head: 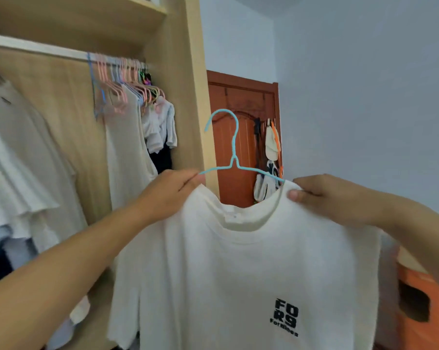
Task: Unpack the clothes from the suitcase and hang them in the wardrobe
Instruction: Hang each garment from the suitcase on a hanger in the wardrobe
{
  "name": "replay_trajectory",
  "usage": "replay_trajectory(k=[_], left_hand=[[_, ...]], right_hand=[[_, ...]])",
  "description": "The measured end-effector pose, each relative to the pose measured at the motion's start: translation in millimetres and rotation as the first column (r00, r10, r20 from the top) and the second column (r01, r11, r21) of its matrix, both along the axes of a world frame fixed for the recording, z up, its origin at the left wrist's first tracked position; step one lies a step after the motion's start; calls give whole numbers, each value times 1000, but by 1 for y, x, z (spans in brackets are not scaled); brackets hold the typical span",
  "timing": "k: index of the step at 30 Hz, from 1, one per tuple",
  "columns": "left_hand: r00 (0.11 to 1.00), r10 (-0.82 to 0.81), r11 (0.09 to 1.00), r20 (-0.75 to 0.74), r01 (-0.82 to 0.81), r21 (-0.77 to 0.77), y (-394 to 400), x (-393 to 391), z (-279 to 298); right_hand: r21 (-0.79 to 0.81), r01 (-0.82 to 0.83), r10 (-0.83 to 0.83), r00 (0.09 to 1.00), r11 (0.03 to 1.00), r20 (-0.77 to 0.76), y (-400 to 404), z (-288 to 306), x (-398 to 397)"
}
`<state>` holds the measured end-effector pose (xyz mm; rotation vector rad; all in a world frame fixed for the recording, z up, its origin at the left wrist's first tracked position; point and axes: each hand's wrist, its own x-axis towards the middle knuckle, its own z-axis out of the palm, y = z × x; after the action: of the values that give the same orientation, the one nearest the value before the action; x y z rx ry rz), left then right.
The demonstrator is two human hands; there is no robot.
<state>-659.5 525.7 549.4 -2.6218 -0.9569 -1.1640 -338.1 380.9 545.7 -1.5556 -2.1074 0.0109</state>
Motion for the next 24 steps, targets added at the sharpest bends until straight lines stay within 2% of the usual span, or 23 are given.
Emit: replay_trajectory(k=[4,6,8,11,14,17,20,22,24], left_hand=[[993,119,988,23,-121,99,46,-55,48],[982,161,977,100,-173,128,70,-75,76],[962,194,967,194,-221,126,85,-92,107],[923,296,936,247,-332,120,101,-120,153],[862,432,877,265,-470,98,109,-154,177],[790,550,787,270,-598,148,103,-200,171],[719,662,652,211,-692,309,70,-265,158],[640,737,520,215,-741,424,40,-313,158],[512,826,336,236,-783,524,10,-352,164]], right_hand=[[-197,-268,207,936,943,-283,9,22,-30],[-148,-335,250,876,930,-412,12,43,-56],[-74,-400,333,839,913,-431,20,68,-95],[34,-385,353,803,922,-481,41,102,-151],[195,-228,290,864,954,-411,74,126,-206],[294,-142,227,934,945,-277,110,131,-254],[351,-117,202,955,929,-217,137,145,-296],[395,-94,196,954,914,-225,155,171,-319],[444,-57,178,955,894,-236,174,205,-343]])
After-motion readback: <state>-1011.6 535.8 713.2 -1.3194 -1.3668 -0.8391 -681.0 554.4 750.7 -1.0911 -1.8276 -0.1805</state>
